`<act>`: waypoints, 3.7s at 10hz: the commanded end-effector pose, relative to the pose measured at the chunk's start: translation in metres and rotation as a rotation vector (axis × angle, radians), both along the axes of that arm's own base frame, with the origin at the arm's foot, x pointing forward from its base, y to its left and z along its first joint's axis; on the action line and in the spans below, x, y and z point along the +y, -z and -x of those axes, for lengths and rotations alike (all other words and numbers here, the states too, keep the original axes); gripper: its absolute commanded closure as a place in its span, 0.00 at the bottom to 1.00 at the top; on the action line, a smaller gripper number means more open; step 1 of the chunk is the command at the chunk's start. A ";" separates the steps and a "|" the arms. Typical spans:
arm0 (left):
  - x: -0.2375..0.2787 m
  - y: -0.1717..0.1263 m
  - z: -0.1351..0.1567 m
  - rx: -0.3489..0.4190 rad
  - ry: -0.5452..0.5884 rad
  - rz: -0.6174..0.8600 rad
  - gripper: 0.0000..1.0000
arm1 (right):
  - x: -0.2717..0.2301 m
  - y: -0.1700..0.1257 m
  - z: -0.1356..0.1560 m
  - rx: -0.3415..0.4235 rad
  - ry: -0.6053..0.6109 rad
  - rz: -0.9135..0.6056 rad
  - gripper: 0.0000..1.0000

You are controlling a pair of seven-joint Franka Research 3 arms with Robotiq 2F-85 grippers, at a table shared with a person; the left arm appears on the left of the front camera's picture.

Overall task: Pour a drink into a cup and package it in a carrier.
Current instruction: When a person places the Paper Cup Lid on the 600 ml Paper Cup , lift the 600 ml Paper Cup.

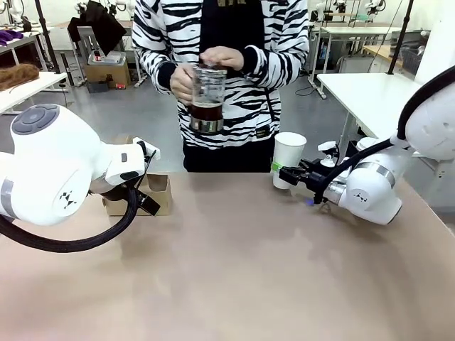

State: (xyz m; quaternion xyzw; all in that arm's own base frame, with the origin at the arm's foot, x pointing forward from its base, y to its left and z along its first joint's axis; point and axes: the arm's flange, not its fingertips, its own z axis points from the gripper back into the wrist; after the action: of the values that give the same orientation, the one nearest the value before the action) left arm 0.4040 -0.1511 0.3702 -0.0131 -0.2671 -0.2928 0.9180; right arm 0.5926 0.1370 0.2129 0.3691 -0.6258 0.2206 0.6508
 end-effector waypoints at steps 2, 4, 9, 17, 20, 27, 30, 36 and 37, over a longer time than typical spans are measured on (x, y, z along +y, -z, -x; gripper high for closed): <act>0.000 0.000 0.000 0.000 0.001 0.001 0.00 | 0.001 -0.002 -0.001 0.026 0.004 0.000 0.19; 0.000 0.000 0.000 0.000 0.001 0.001 0.00 | 0.001 -0.002 -0.001 0.026 0.004 0.000 0.19; 0.000 0.000 0.000 0.000 0.001 0.001 0.00 | 0.001 -0.002 -0.001 0.026 0.004 0.000 0.19; 0.000 0.000 0.000 0.000 0.001 0.001 0.00 | 0.001 -0.002 -0.001 0.026 0.004 0.000 0.19; 0.000 0.000 0.000 0.000 0.001 0.001 0.00 | 0.001 -0.002 -0.001 0.026 0.004 0.000 0.19; 0.000 0.000 0.000 0.000 0.001 0.001 0.00 | 0.001 -0.002 -0.001 0.026 0.004 0.000 0.19; 0.000 0.000 0.000 0.000 0.001 0.001 0.00 | 0.001 -0.002 -0.001 0.026 0.004 0.000 0.19; 0.000 0.000 0.000 0.000 0.001 0.001 0.00 | 0.001 -0.002 -0.001 0.026 0.004 0.000 0.19; 0.000 0.000 0.000 0.000 0.001 0.001 0.00 | 0.001 -0.002 -0.001 0.026 0.004 0.000 0.19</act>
State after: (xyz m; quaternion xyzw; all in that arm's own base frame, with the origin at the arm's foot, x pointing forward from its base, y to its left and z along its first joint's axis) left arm 0.4040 -0.1511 0.3702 -0.0131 -0.2671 -0.2928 0.9180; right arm 0.5913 0.1366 0.2113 0.3691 -0.6239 0.2197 0.6528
